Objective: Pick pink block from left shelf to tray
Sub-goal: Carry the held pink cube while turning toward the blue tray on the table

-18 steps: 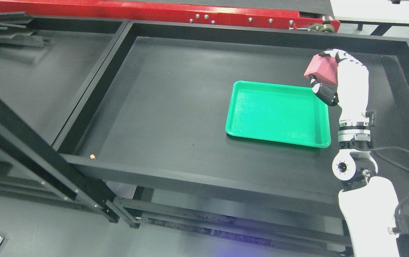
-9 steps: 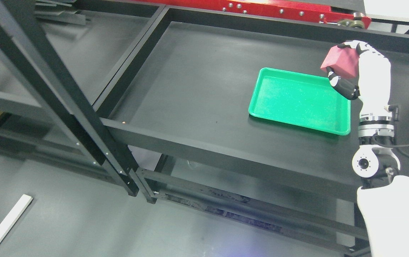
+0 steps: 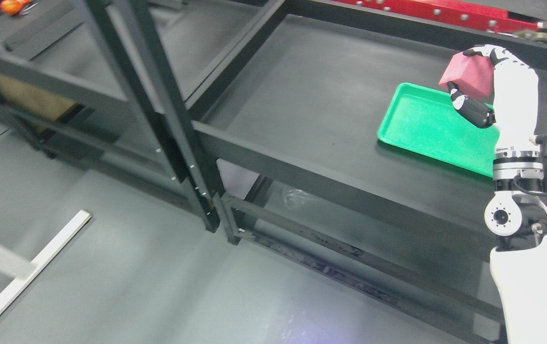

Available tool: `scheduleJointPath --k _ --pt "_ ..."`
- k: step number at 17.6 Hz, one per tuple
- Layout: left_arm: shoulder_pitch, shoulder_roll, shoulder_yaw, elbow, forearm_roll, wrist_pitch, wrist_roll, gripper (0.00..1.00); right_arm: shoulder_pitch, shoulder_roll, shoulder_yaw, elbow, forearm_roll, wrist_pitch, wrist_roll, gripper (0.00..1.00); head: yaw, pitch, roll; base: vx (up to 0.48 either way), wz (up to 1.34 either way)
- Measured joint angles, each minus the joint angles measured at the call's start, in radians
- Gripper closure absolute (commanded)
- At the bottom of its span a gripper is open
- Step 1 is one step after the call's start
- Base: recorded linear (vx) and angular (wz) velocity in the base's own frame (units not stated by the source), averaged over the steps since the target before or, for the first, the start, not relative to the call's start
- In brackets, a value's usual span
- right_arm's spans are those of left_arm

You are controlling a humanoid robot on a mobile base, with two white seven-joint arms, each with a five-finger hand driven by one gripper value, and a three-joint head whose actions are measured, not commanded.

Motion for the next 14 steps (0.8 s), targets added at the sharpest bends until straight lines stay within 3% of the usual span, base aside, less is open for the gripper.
scheduleJointPath --k 14 --pt "0.000 0.000 0.000 0.000 0.000 0.003 0.000 0.00 0.000 -0.013 -0.012 -0.031 -0.027 -0.009 0.001 0.96 0.0000 0.000 0.000 -0.130 0.65"
